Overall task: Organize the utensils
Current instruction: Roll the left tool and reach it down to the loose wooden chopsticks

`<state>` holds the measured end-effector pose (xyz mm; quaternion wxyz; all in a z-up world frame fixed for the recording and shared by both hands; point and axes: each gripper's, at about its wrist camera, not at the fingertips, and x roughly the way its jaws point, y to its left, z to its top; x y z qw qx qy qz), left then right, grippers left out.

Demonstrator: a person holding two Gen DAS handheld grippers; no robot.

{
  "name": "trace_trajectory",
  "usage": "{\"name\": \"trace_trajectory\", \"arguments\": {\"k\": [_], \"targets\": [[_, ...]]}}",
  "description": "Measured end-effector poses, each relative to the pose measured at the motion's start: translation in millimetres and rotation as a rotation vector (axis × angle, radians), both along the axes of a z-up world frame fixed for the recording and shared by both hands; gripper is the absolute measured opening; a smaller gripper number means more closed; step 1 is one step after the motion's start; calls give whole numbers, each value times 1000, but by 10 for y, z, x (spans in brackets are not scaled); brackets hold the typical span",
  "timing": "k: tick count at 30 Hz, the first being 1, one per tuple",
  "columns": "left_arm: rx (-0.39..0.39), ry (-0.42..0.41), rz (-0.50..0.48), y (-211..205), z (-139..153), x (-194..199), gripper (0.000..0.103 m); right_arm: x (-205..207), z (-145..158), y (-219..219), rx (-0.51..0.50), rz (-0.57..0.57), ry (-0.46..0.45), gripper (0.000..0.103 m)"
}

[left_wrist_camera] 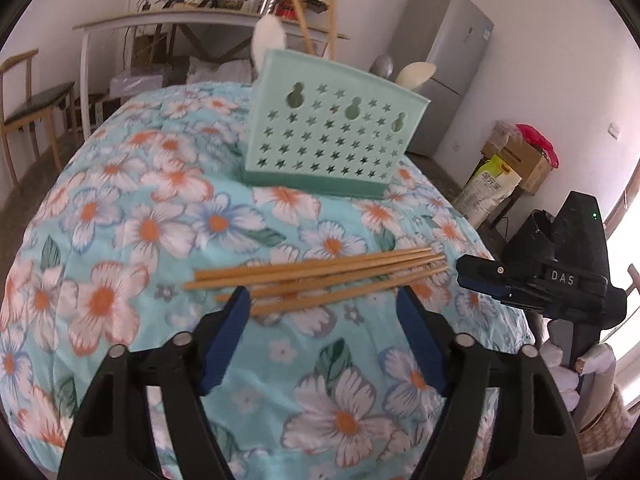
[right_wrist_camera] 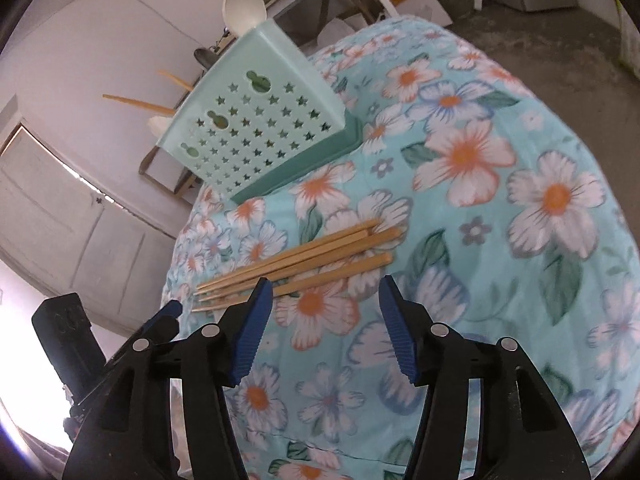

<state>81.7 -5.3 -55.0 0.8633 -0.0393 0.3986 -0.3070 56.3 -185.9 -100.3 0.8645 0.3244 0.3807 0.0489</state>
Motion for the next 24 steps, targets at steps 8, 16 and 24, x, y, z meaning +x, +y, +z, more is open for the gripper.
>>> {"name": "trace_trajectory", "arguments": {"k": [8,16,24], "targets": [[-187,286,92,338,-294,240,50,79,-108,-1,41,13,23,53],[-479,528,211,516,-611,546,47,10,-133,-58,57,6,19,51],[-559,626,354,554,-693,641,35,-10,-148,-57,65,0,13,51]]}}
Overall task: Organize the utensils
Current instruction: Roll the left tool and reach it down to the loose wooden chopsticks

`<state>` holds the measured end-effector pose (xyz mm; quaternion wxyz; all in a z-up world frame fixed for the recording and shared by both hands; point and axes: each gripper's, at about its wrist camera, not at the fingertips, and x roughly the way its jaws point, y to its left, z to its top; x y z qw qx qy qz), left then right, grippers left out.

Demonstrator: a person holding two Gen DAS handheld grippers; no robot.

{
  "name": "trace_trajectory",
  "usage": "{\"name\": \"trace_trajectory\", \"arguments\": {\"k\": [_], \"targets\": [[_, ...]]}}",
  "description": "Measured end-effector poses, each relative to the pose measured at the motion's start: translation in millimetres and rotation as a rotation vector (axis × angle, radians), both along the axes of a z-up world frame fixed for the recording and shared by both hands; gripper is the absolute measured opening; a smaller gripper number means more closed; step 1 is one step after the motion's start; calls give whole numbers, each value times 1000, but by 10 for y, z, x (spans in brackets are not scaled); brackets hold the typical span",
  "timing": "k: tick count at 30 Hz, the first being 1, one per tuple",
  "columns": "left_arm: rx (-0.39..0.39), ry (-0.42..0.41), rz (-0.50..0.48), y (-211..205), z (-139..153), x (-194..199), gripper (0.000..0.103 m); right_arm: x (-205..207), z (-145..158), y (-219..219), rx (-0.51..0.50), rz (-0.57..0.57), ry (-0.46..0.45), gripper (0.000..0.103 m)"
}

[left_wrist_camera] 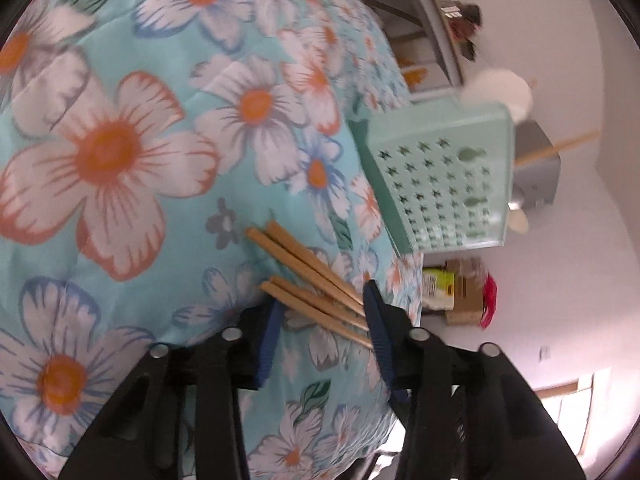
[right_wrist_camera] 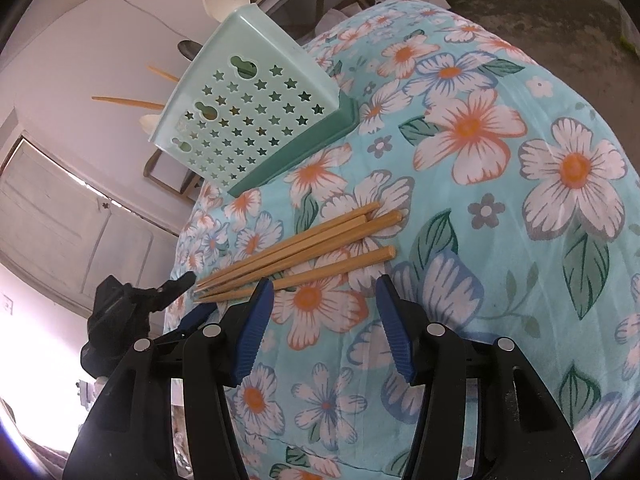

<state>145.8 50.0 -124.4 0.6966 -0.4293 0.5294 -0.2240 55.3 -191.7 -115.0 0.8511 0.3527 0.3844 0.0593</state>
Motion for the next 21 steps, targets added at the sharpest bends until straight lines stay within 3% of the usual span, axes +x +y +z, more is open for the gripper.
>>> {"name": "trace_trajectory", "arguments": {"k": [5,9,18,21], "targets": [[-18,45,46,66,-101,-28,15,-2,-1,0,1,-2,-1,48],[-41,56,56,132,-117,-50,13,-7,-10,-14,6,-6,-2,46],[-5,2,21,251,107,-208,12,2,-17,-26,6,-6,-5,45],[-31,21,22,299,99,-237,12,3,-18,-25,6,-5,-5,45]]}}
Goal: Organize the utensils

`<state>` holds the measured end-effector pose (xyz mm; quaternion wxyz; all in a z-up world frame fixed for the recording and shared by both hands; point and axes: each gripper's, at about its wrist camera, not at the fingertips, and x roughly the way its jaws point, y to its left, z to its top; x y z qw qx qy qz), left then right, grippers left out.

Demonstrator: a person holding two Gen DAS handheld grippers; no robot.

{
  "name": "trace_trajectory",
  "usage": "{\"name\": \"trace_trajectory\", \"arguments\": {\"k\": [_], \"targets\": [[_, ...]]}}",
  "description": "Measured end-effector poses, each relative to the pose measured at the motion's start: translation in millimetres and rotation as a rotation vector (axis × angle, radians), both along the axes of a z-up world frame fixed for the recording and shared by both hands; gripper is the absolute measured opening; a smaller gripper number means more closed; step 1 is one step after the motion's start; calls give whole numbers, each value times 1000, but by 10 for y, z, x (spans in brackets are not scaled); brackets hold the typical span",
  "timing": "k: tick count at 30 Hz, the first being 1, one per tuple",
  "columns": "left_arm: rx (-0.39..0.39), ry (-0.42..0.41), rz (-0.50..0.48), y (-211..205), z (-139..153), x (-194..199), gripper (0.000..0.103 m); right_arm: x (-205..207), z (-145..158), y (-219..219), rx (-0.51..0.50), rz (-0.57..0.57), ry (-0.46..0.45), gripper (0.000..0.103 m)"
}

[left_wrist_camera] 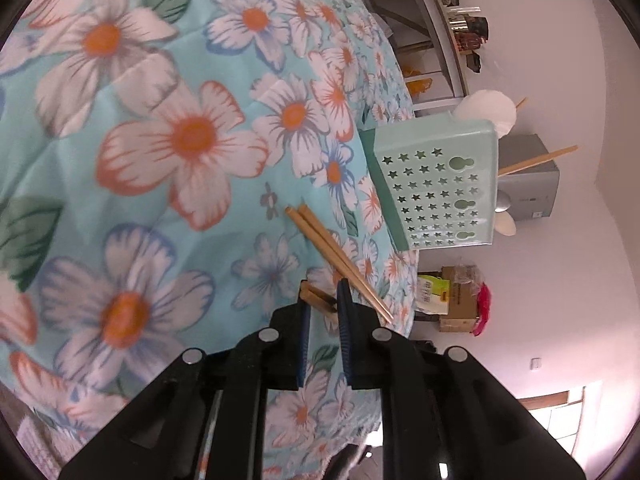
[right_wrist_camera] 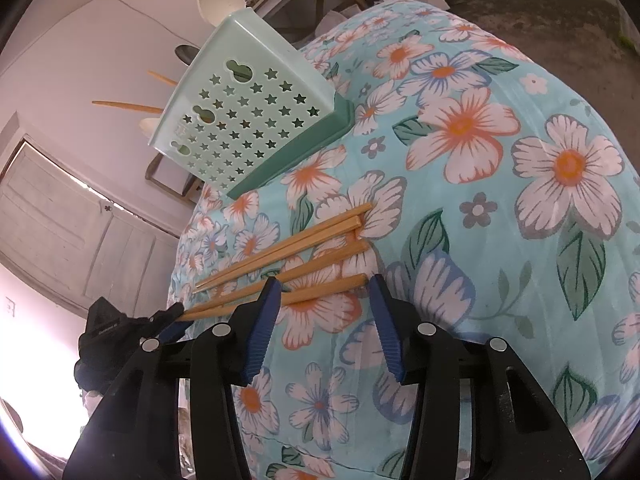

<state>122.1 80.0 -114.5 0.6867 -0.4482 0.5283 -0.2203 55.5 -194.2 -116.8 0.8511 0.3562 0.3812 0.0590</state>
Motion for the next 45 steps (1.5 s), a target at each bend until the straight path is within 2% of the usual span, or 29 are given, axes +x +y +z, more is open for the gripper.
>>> {"name": "trace_trajectory", "arguments": {"k": [4,8,12,16,17,18,20,21,24,28,31,36,41,45], "targets": [[-13,21,-7,35,-51,-25,18,2,-1,-4,-1,0,0,45],[8,35,-26,75,-91,-66,22,1,-6,-4,3,-1,-1,44],[131,-31,-109,28,19,-124,28,3,-13,-14,10,0,-4,44],[383,-193,-216,-85,243,-260,29,8,-15,-20,13,1,-4,44],[468,-258,-246,-138,317,-323,30,1,-18,-25,13,1,-4,44],[523,-304,-267,-183,358,-366,30,5,-18,-25,12,1,-3,44],[645,-447,-325,-335,481,-497,30,0,-10,-29,5,2,-2,44],[690,-531,-368,-445,547,-566,30,3,-6,-26,1,3,0,44],[761,-706,-475,-749,633,-675,30,0,17,-25,-12,7,4,45],[848,-841,-583,-1174,624,-659,30,-21,59,-36,-32,3,1,46],[836,-850,-605,-1287,605,-621,30,-46,75,-62,-34,-4,-3,47],[716,-727,-569,-1137,535,-583,30,-40,151,-88,-44,5,-27,47],[519,-528,-499,-826,395,-554,30,183,313,98,-90,121,-68,47],[408,-431,-438,-665,284,-514,30,451,300,412,-132,293,-35,47]]}}
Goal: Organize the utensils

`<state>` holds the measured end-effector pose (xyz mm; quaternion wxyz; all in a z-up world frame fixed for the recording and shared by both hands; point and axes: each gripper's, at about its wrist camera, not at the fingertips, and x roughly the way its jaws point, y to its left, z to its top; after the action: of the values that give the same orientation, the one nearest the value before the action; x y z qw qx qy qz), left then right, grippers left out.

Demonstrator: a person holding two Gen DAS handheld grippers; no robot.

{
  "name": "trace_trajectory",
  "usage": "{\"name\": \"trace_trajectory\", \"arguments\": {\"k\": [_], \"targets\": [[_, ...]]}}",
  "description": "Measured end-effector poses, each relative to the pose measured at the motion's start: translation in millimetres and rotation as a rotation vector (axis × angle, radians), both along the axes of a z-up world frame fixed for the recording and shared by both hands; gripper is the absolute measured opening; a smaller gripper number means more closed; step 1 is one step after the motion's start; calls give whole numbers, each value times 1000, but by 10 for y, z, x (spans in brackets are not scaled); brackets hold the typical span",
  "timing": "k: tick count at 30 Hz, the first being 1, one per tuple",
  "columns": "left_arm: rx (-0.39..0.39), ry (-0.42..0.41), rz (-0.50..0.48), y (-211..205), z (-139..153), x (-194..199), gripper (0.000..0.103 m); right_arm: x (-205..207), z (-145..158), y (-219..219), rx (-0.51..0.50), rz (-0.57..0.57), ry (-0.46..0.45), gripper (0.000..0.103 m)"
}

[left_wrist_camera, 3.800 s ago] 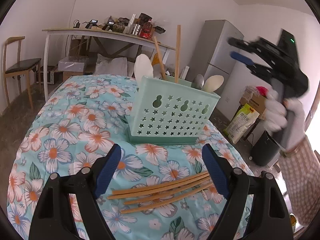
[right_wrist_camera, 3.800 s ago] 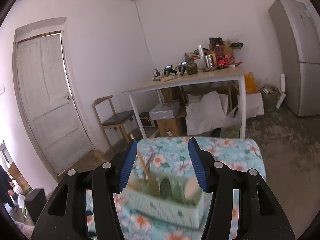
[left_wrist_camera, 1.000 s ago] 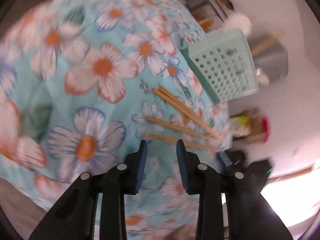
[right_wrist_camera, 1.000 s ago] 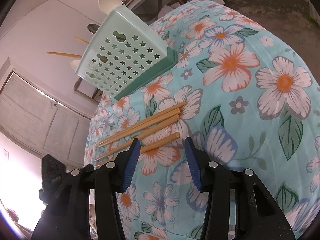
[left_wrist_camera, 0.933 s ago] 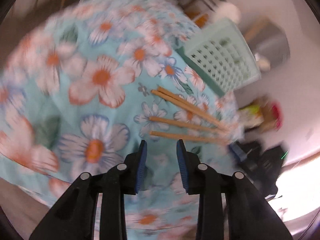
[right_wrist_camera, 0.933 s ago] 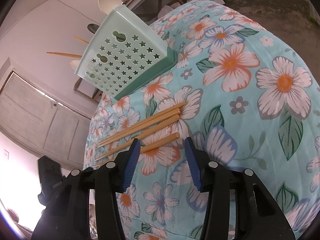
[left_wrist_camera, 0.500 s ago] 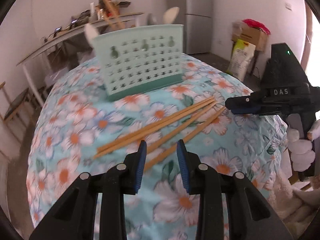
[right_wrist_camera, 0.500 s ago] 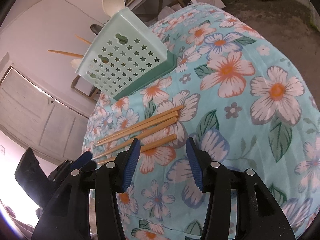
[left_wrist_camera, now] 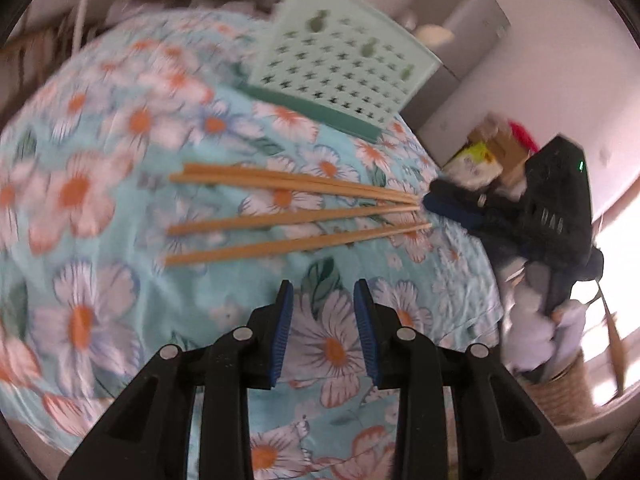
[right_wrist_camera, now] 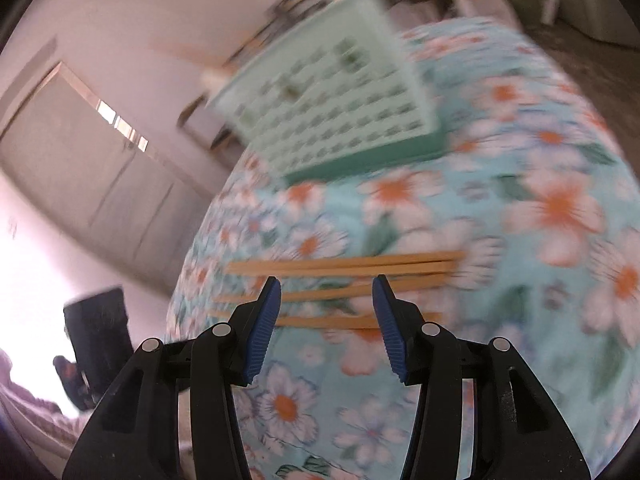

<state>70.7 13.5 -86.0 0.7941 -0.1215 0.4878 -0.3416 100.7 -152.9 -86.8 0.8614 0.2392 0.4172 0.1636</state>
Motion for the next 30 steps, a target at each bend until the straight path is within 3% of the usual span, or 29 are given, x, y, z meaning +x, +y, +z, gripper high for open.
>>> {"name": "trace_trajectory", "arguments": {"k": [4,10,20,30], "targets": [[-140,108,91,197,-124,80,30,142,-71,287,-96,100,33,47],[-250,190,152,318,-227,152,30,207,-132,373,-134,139,67,48],[-305,241,206,321,-213,216,42,174,-172,476,-119,218,129,49],[-318,286,343,401,-224,185,42,141,-182,504,-78,270,131,49]]}}
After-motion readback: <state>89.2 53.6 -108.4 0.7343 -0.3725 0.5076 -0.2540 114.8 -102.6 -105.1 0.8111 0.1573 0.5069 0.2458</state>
